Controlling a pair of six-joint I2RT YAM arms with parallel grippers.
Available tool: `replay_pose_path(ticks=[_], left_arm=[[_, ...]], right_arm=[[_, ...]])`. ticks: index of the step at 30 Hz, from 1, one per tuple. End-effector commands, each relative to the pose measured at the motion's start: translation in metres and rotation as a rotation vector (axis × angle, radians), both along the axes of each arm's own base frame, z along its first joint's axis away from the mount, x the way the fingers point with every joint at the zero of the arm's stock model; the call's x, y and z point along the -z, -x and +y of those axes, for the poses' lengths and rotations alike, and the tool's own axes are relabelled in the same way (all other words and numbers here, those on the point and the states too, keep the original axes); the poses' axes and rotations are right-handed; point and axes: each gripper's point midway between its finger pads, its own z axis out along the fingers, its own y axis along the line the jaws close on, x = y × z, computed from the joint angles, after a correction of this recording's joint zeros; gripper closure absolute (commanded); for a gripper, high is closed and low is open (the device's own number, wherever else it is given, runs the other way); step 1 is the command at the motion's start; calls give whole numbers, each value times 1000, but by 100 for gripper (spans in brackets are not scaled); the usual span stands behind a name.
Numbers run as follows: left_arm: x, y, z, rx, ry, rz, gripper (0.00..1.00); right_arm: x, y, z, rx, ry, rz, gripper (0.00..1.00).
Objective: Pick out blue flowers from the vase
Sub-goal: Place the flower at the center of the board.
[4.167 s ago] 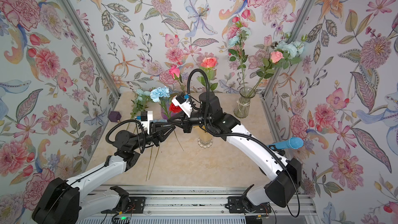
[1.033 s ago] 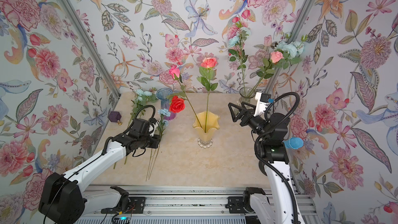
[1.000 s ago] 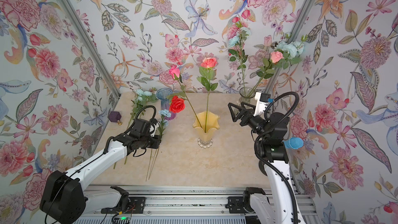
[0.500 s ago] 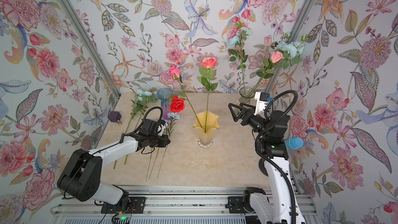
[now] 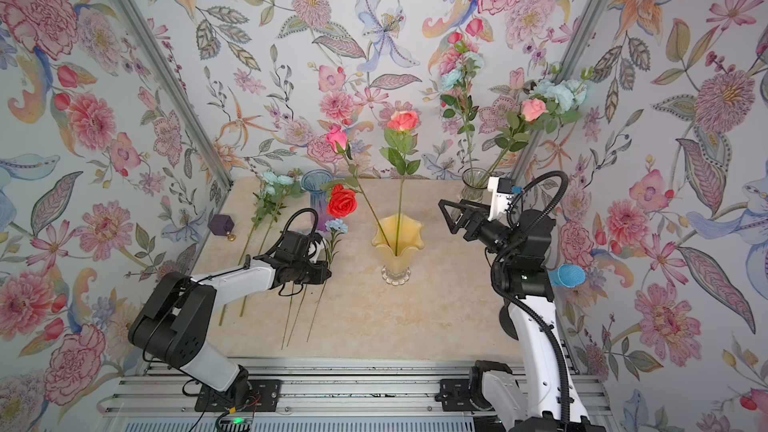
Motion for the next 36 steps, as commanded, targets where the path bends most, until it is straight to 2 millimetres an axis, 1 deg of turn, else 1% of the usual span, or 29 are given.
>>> replay_pose_path(ticks=[1, 7, 12, 18, 20, 23, 26, 27, 29, 32, 33, 34, 36], left_arm=[[7, -2, 8, -19, -38, 1, 100], [8, -5, 15, -41, -91, 12, 100], [7, -8, 31, -73, -195, 23, 96], [14, -3, 33, -71, -200, 42, 92], [17, -2, 33, -70, -200, 47, 88], [20, -4, 32, -70, -201, 52, 80], [19, -8, 32, -78, -200, 41, 71], [16, -11, 30, -82, -194, 28, 68], [5, -19, 26, -91, -166, -8, 64], [-27, -33, 18, -106, -109, -94, 61], [-43, -39, 17, -119, -85, -135, 60], [-63, -45, 15, -133, -60, -189, 59], [-111, -61, 18, -183, -20, -337, 54]], right_arm=[[-4, 0, 0, -10, -10, -4, 0], [-2, -3, 0, -13, -14, 9, 0], [0, -4, 0, -15, -17, 18, 0], [1, -6, 0, -20, -26, 19, 0], [2, -7, 1, -26, -29, 26, 0], [3, -8, 2, -31, -29, 29, 0], [5, -9, 1, -30, -30, 34, 0], [6, -10, 1, -31, -28, 37, 0], [9, -12, 2, -41, -17, 43, 1], [20, -16, 4, -60, 17, 81, 4], [24, -18, 4, -68, 30, 102, 6], [29, -19, 5, -74, 44, 120, 9], [39, -22, 7, -92, 85, 169, 14]])
